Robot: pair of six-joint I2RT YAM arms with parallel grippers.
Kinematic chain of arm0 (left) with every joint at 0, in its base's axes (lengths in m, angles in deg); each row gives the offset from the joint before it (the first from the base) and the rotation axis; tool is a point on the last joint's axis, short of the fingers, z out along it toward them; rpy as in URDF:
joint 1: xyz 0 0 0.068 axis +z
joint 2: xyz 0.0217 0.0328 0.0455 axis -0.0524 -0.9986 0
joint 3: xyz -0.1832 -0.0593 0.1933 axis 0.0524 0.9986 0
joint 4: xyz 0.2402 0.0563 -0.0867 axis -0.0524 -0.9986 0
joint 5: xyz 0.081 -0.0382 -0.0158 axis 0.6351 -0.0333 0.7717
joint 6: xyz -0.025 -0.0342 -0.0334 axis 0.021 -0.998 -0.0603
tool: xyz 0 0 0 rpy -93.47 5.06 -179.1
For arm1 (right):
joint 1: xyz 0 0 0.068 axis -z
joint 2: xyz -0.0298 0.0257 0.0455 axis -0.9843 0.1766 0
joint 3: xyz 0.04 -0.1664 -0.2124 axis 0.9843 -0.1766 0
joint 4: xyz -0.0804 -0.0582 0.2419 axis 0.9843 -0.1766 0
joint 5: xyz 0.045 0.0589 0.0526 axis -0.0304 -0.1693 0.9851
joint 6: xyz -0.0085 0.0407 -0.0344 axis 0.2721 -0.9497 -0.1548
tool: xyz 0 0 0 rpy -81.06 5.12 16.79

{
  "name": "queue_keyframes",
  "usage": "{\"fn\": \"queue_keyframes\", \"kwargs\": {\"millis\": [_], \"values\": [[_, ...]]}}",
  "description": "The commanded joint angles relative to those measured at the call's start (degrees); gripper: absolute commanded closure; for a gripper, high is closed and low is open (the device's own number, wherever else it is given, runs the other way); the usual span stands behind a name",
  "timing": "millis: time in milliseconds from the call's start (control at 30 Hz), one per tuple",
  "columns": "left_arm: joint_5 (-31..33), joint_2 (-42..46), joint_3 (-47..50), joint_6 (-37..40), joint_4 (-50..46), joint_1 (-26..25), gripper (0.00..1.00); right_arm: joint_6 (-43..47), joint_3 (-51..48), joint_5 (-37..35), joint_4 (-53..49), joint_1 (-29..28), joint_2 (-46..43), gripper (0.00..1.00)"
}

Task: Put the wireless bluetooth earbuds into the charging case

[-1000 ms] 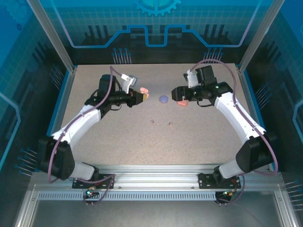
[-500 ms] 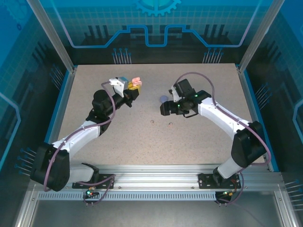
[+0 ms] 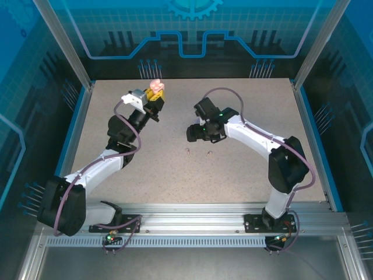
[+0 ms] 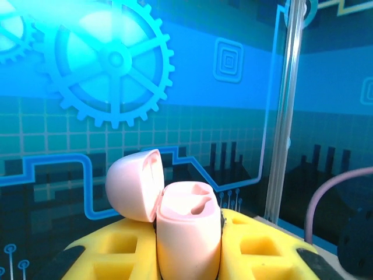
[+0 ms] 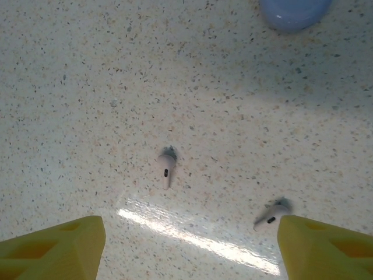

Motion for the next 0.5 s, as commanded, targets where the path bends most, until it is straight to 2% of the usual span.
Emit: {"fn": "queue_keyframes", "kwargs": {"millis": [0, 267, 467], "values": [[1.58, 0.89, -1.54, 1.82, 4.05, -0.36, 1.0, -2.37, 3.36, -2.63, -3.55, -2.26, 3.73, 0.23], [3.18, 0.34, -4.94, 4.49, 1.15, -0.37, 1.0, -5.36, 8.34, -6.28, -6.98, -4.3, 10.53, 0.25], [4.25, -0.85, -6.59, 5.23, 0.89, -0.37, 1.0, -4.91, 11.16, -6.62, -8.8, -5.02, 15.24, 0.31]]}}
